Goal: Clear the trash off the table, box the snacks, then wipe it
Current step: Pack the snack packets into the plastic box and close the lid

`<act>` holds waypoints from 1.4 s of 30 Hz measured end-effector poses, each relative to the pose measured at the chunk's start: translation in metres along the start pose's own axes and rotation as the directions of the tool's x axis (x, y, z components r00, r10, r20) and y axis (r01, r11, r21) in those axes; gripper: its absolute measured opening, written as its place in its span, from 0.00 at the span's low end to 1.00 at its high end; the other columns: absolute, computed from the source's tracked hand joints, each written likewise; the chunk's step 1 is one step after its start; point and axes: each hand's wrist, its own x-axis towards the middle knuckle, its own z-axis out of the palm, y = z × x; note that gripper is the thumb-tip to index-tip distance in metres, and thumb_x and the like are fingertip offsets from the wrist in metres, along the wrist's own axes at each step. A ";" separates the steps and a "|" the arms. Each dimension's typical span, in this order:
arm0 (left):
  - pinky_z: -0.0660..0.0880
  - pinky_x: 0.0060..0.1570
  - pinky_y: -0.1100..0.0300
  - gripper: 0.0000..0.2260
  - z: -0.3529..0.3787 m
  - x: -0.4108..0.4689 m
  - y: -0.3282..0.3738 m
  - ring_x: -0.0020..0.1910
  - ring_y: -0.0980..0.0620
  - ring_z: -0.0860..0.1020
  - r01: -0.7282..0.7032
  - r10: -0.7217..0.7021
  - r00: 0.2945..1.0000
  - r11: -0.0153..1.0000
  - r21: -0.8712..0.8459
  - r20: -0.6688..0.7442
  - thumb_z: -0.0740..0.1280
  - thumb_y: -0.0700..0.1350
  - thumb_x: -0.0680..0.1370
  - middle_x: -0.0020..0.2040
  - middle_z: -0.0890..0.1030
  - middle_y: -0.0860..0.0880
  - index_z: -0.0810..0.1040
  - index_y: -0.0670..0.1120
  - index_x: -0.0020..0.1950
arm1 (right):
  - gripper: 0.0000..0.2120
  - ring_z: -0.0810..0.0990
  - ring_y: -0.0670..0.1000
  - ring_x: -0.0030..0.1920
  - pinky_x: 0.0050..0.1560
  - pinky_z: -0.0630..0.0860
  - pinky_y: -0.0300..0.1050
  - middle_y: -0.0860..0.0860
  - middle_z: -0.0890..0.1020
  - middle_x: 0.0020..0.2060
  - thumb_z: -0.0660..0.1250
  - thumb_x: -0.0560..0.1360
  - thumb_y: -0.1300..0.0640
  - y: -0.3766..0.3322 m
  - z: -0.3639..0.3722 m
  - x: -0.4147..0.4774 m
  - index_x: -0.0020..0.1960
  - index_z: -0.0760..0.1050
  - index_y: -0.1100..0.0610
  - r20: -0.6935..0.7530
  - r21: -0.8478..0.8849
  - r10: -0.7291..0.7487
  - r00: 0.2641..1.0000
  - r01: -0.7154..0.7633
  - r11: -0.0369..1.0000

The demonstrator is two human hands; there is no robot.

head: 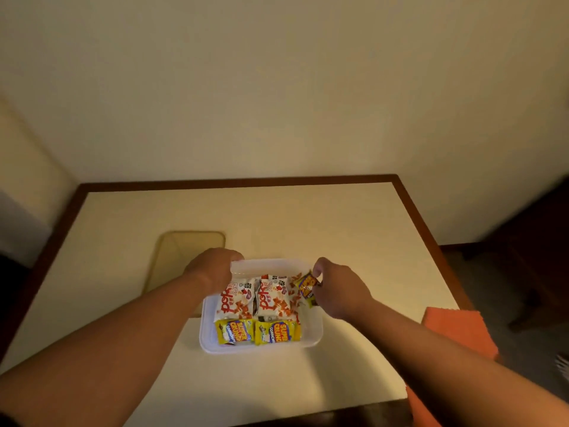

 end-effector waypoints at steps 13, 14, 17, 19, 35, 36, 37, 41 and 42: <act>0.77 0.60 0.54 0.28 0.004 -0.015 -0.022 0.65 0.46 0.77 -0.009 0.008 1.000 0.999 -0.043 -0.008 0.62 0.34 0.77 0.71 0.76 0.49 0.74 0.58 0.73 | 0.13 0.77 0.56 0.54 0.42 0.73 0.47 0.53 0.74 0.54 0.61 0.79 0.58 -0.040 0.063 -0.030 0.59 0.80 0.54 -0.109 -0.316 -0.008 0.994 -0.027 0.948; 0.77 0.61 0.54 0.28 0.004 -0.015 -0.023 0.66 0.45 0.76 -0.008 0.008 1.000 0.999 -0.054 0.000 0.61 0.34 0.77 0.72 0.75 0.48 0.73 0.58 0.73 | 0.12 0.77 0.56 0.54 0.42 0.73 0.47 0.53 0.74 0.54 0.61 0.79 0.57 -0.039 0.062 -0.028 0.59 0.80 0.54 -0.118 -0.327 -0.013 0.993 -0.026 0.945; 0.76 0.62 0.53 0.21 0.002 -0.015 -0.024 0.67 0.44 0.76 0.009 -0.010 1.000 0.988 -0.151 -0.007 0.59 0.40 0.81 0.71 0.76 0.47 0.76 0.55 0.71 | 0.13 0.80 0.56 0.52 0.44 0.77 0.46 0.52 0.75 0.52 0.59 0.80 0.56 -0.037 0.049 -0.020 0.56 0.82 0.53 -0.154 -0.234 0.020 0.988 -0.056 0.971; 0.74 0.61 0.52 0.15 0.001 -0.014 -0.033 0.65 0.43 0.77 0.064 -0.097 0.991 0.952 -0.299 -0.094 0.57 0.45 0.83 0.64 0.80 0.46 0.81 0.52 0.63 | 0.14 0.81 0.55 0.50 0.47 0.79 0.46 0.51 0.78 0.51 0.58 0.81 0.56 -0.037 0.039 -0.011 0.54 0.82 0.51 -0.197 -0.136 0.021 0.980 -0.049 0.989; 0.60 0.71 0.31 0.67 0.034 -0.008 -0.116 0.78 0.34 0.53 0.743 -0.751 0.658 0.660 -0.115 -0.056 0.78 0.72 0.56 0.79 0.52 0.35 0.46 0.43 0.81 | 0.10 0.82 0.52 0.44 0.39 0.71 0.42 0.50 0.82 0.45 0.61 0.79 0.53 -0.086 0.067 0.041 0.50 0.82 0.50 -0.223 0.120 -0.094 0.970 0.123 0.985; 0.58 0.72 0.29 0.70 0.034 -0.007 -0.122 0.79 0.34 0.52 0.755 -0.762 0.647 0.646 -0.113 -0.038 0.77 0.73 0.54 0.79 0.51 0.34 0.45 0.43 0.81 | 0.10 0.82 0.52 0.43 0.38 0.71 0.42 0.49 0.82 0.45 0.61 0.79 0.53 -0.086 0.068 0.040 0.49 0.82 0.49 -0.224 0.132 -0.092 0.970 0.124 0.983; 0.58 0.72 0.29 0.71 0.034 -0.007 -0.128 0.78 0.33 0.54 0.761 -0.768 0.641 0.638 -0.122 -0.018 0.77 0.74 0.52 0.79 0.53 0.34 0.45 0.43 0.81 | 0.09 0.81 0.51 0.43 0.39 0.71 0.42 0.49 0.82 0.45 0.62 0.79 0.53 -0.086 0.068 0.038 0.49 0.82 0.50 -0.231 0.137 -0.091 0.969 0.125 0.983; 0.63 0.70 0.32 0.72 0.028 -0.013 -0.141 0.75 0.34 0.61 0.751 -0.766 0.643 0.637 -0.172 -0.026 0.79 0.73 0.52 0.77 0.58 0.34 0.44 0.43 0.81 | 0.08 0.80 0.50 0.45 0.42 0.74 0.44 0.48 0.83 0.45 0.64 0.79 0.55 -0.085 0.064 0.031 0.48 0.82 0.50 -0.271 0.168 -0.091 0.958 0.141 0.976; 0.65 0.70 0.33 0.70 0.022 -0.016 -0.141 0.75 0.34 0.62 0.743 -0.763 0.645 0.640 -0.198 -0.045 0.80 0.71 0.54 0.78 0.56 0.34 0.45 0.42 0.81 | 0.08 0.81 0.50 0.45 0.42 0.75 0.44 0.48 0.83 0.44 0.64 0.79 0.56 -0.084 0.062 0.029 0.48 0.83 0.51 -0.276 0.187 -0.084 0.958 0.139 0.972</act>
